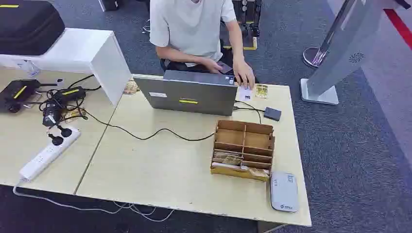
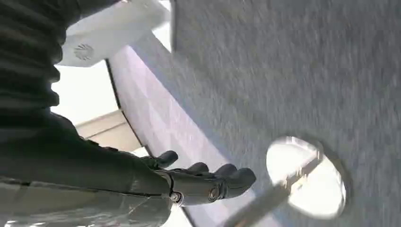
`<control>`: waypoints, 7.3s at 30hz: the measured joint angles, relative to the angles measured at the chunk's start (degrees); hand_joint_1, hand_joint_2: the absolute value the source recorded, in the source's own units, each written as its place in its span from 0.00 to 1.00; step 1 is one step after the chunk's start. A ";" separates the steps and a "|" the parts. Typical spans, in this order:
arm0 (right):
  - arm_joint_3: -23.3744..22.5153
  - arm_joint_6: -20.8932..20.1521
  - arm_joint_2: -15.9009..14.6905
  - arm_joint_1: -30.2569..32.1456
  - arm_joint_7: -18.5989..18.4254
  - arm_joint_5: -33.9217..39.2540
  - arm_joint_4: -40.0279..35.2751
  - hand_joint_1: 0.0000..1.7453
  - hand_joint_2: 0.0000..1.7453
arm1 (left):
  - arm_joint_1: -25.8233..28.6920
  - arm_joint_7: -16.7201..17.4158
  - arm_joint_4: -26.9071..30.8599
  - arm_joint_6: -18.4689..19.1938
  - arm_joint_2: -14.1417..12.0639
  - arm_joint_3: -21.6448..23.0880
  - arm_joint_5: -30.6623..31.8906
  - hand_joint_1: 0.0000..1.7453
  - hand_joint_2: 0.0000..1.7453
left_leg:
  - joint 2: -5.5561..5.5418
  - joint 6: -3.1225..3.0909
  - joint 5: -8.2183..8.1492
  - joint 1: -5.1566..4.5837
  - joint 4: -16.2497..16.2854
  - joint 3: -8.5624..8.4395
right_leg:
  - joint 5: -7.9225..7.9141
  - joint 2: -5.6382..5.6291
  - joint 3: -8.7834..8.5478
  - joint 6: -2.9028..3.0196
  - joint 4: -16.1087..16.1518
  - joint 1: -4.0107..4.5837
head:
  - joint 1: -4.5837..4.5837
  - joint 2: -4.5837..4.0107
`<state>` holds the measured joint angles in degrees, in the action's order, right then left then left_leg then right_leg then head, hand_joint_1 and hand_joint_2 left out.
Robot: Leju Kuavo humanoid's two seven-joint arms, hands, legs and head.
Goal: Pass the card to the sensor for recognition and then transmit it.
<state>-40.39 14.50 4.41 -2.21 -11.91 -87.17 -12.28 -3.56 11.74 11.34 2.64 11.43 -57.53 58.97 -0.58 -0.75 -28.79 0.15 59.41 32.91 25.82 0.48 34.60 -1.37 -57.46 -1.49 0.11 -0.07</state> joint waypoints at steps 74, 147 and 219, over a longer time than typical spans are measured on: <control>34.82 -0.95 -2.49 -42.98 9.81 0.11 -31.30 0.00 1.00 | -0.66 -3.41 0.00 3.10 -2.01 -2.93 5.71 0.00 1.00 | 0.31 -0.12 0.37 -0.08 0.14 0.08 | -0.50 -0.29 0.07 -0.12 -0.08 -0.21 | -0.02 0.00; 36.13 -1.03 1.71 -41.30 15.69 7.54 -32.34 1.00 1.00 | -0.66 -4.81 -0.04 4.48 -1.16 -3.21 4.72 0.00 1.00 | 0.31 -0.11 0.37 -0.07 0.14 0.08 | -0.50 -0.30 0.10 -0.12 -0.07 -0.20 | -0.02 0.00; 38.93 1.13 -2.29 4.26 24.28 17.64 -74.44 1.00 1.00 | -0.77 -2.21 -0.15 1.90 -0.07 -10.64 1.31 0.00 1.00 | 0.35 -0.10 0.34 -0.07 0.14 0.18 | -0.50 -0.33 0.20 -0.12 -0.02 -0.19 | -0.02 0.00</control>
<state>-1.47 15.63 2.12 2.05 12.37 -69.53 -86.73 -4.33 9.53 11.19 4.55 11.37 -68.17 60.28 -0.23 -0.85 -28.45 0.08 59.55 33.09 25.32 0.15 34.80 -1.50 -57.48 -1.69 0.09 -0.07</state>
